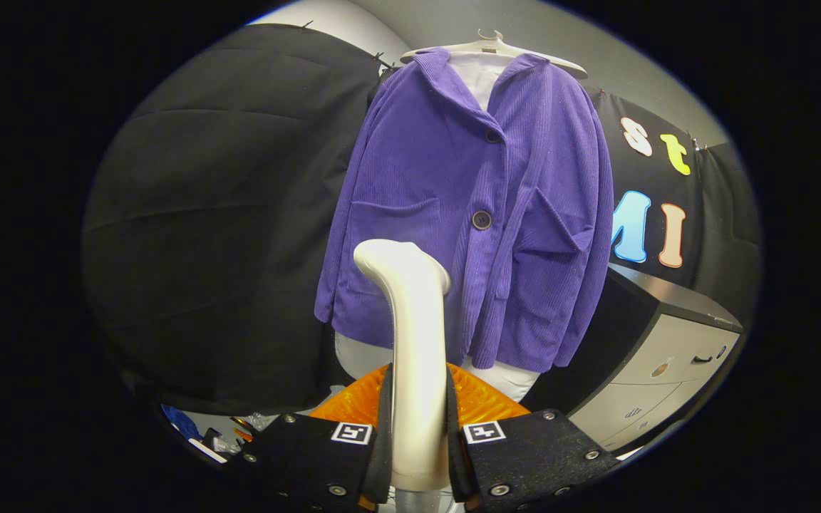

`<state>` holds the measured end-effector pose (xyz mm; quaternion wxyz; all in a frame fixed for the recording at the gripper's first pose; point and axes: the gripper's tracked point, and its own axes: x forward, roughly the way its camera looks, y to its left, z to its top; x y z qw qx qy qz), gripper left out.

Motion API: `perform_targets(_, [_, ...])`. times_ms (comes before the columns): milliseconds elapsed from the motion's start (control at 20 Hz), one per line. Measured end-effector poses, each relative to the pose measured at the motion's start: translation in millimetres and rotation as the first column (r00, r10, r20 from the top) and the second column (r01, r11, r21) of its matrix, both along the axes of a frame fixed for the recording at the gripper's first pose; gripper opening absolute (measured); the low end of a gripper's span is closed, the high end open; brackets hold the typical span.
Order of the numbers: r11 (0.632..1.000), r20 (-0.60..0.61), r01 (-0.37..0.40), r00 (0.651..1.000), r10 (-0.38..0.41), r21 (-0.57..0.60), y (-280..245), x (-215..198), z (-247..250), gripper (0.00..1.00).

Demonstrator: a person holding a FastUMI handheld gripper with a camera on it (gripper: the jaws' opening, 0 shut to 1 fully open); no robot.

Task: Iron the clothes twice with a garment steamer, once on the left side and once on the right side.

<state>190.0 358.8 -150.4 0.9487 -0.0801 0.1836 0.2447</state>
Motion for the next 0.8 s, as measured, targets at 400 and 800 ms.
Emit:
perform_targets(400, [0.999,-0.050,-0.012,0.999,0.010,-0.052,-2.6,-14.3,-40.3,0.32])
perform_targets(800, [0.997,-0.157,-0.007,0.988,-0.005,-0.080,-24.7,-52.7,-83.8,0.33])
